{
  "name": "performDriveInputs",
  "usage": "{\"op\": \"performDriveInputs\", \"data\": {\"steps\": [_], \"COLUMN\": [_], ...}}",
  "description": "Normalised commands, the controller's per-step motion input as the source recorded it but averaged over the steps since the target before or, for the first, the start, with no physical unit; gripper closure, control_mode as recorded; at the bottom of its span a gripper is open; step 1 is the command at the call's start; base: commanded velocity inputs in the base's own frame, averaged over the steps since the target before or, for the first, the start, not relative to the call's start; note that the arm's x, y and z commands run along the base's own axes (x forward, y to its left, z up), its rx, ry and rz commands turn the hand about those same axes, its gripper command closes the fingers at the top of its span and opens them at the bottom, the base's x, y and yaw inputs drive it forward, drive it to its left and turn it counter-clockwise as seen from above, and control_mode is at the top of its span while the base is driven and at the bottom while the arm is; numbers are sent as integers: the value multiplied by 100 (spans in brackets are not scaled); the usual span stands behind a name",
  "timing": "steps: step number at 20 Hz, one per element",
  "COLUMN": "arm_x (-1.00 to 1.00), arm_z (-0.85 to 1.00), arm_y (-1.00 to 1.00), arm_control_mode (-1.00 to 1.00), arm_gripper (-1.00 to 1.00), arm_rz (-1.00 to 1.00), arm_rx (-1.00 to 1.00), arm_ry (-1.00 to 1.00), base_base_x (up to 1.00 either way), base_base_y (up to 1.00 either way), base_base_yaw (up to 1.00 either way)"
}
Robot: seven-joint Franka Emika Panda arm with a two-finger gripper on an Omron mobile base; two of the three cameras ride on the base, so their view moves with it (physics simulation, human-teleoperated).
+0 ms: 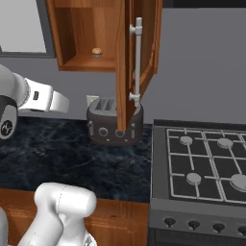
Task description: Pick the tangerines from the cabinet and place them in one bowl. Pick the lemon wedge from the sink and place it in the other bowl.
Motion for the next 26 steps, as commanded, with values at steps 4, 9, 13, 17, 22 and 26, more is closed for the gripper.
{"op": "performDriveInputs", "data": {"steps": [4,9,13,17,22,26], "arm_x": [12,22,4,10,22,27], "arm_z": [16,28,42,49,38,3], "arm_y": [-9,-23,-22,-3,0,0], "arm_control_mode": [-100,-100,-100,-100,-100,-100], "arm_gripper": [-100,-100,-100,-100,-100,-100], "arm_rz": [0,3,10,13,6,5], "arm_rx": [0,0,0,0,0,0], "arm_ry": [4,0,-4,-1,0,-9], "base_base_x": [0,0,0,0,0,0], "base_base_y": [0,0,0,0,0,0], "base_base_yaw": [0,0,0,0,0,0]}}
